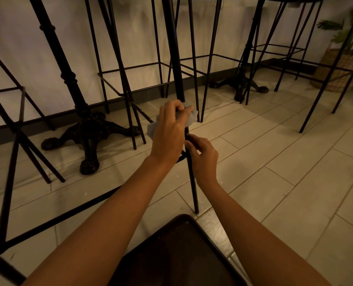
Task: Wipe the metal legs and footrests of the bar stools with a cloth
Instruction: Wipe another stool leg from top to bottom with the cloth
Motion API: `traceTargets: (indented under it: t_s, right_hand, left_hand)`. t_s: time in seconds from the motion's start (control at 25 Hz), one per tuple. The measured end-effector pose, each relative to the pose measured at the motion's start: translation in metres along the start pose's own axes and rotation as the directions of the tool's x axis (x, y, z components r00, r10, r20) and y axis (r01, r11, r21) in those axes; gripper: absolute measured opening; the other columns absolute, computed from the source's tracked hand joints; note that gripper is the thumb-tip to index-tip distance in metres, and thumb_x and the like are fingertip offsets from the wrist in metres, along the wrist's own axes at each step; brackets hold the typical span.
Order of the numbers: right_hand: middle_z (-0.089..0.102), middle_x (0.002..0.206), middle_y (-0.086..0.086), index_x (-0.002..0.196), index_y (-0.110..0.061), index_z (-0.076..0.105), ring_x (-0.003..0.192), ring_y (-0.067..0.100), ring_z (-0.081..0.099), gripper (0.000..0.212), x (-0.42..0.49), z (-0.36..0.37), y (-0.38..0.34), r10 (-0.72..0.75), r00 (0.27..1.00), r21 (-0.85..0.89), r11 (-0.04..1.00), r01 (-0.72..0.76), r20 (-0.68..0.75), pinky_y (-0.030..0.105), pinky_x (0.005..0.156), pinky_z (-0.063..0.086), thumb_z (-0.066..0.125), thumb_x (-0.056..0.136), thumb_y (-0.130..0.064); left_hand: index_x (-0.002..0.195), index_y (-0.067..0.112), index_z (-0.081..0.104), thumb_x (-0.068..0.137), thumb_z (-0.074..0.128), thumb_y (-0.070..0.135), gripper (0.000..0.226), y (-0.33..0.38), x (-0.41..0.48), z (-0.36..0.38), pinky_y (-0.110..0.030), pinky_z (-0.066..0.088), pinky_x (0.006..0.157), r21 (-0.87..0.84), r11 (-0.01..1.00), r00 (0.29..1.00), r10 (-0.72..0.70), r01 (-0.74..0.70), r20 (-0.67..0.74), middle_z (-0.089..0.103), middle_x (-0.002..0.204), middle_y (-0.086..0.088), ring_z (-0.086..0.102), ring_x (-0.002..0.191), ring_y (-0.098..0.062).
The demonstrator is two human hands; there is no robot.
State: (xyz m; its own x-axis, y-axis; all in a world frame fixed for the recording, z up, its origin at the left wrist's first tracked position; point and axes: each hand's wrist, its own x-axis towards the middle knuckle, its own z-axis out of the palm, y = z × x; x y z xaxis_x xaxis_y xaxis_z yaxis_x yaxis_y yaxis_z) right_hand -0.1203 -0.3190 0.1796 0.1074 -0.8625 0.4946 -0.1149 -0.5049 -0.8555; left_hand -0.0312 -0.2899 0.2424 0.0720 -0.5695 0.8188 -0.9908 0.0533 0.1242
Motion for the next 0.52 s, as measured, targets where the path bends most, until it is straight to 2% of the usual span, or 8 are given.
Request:
traceTargets:
  t_s: [0.16, 0.32, 0.44, 0.52]
  right_hand:
    - [0.065, 0.098, 0.002, 0.108, -0.007, 0.065, 0.086, 0.005, 0.059, 0.022, -0.001, -0.002, 0.001, 0.009, 1.0, 0.006, 1.0, -0.009, 0.023, 0.006, 0.076, 0.045, 0.059, 0.087, -0.01]
    - [0.067, 0.097, 0.006, 0.105, -0.005, 0.066, 0.084, 0.005, 0.058, 0.02, -0.002, -0.006, 0.001, -0.008, 0.999, 0.001, 1.0, 0.008, 0.037, 0.005, 0.075, 0.044, 0.059, 0.086, -0.007]
    - [0.067, 0.1, 0.008, 0.107, -0.004, 0.065, 0.085, 0.006, 0.059, 0.022, -0.003, -0.007, 0.001, -0.005, 0.999, 0.016, 1.0, 0.004, 0.043, 0.005, 0.076, 0.045, 0.06, 0.086, -0.008]
    - [0.066, 0.101, 0.007, 0.111, -0.005, 0.063, 0.087, 0.007, 0.06, 0.026, -0.003, -0.008, 0.001, -0.007, 0.999, 0.019, 1.0, 0.007, 0.041, 0.008, 0.078, 0.046, 0.061, 0.086, -0.01]
  left_hand:
    - [0.116, 0.003, 0.058, 0.084, 0.047, 0.017, 0.037, 0.0, -0.013, 0.005, -0.033, 0.056, 0.077, -0.017, 1.0, 0.991, -0.005, 0.007, 0.134, 0.052, 0.112, -0.018, 0.053, 0.103, -0.031]
    - [0.115, 0.007, 0.06, 0.084, 0.064, 0.014, 0.032, 0.002, -0.024, 0.01, -0.036, 0.055, 0.079, -0.06, 0.996, 0.974, -0.057, 0.072, 0.221, 0.053, 0.113, -0.017, 0.051, 0.107, -0.028]
    - [0.113, 0.006, 0.061, 0.09, 0.05, 0.023, 0.03, 0.006, -0.022, 0.001, -0.033, 0.051, 0.089, -0.149, 0.984, 0.981, -0.074, 0.102, 0.178, 0.051, 0.114, -0.016, 0.049, 0.111, -0.026]
    - [0.113, 0.004, 0.06, 0.088, 0.032, 0.029, 0.046, 0.011, -0.016, -0.008, -0.026, 0.044, 0.089, -0.144, 0.987, 0.992, -0.063, 0.078, 0.108, 0.052, 0.113, -0.019, 0.048, 0.109, -0.024]
